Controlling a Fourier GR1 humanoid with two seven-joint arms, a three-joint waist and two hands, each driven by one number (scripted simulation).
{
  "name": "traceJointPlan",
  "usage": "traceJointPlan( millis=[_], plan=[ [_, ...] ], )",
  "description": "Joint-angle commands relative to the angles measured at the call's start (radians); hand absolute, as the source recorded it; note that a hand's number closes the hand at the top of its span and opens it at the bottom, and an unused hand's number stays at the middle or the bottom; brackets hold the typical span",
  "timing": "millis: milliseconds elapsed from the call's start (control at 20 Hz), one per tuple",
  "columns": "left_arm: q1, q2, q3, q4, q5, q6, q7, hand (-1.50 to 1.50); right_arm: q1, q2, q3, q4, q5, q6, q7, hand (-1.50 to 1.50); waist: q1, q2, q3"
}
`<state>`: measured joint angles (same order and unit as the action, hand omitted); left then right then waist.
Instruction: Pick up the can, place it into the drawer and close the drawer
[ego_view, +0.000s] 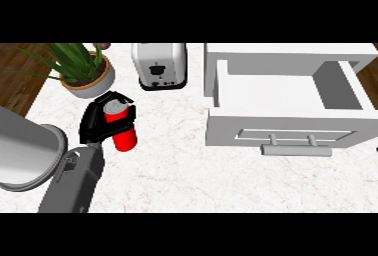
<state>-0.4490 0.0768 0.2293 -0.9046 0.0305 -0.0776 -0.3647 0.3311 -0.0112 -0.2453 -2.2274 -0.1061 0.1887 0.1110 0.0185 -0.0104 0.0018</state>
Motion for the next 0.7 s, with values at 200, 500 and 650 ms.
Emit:
traceJointPlan(
  millis=[200,500,650],
  plan=[
    [0.0,-0.075,-0.174,-0.418,-0.011,0.152,0.313,1.5,-0.031,0.006,0.001,0.066,0.038,0.007,-0.05,-1.5,-0.009,0.005,-0.001],
    [-0.076,-0.076,-0.28,-0.519,-0.039,0.253,0.503,1.5,-0.02,-0.03,-0.07,0.001,-0.072,0.024,0.012,-1.5,-0.022,0.008,-0.001],
    [-0.148,-0.077,-0.405,-0.544,-0.046,0.386,0.578,1.5,-0.034,-0.045,-0.086,-0.006,-0.083,0.027,0.025,-1.5,-0.026,0.008,-0.001]
  ],
)
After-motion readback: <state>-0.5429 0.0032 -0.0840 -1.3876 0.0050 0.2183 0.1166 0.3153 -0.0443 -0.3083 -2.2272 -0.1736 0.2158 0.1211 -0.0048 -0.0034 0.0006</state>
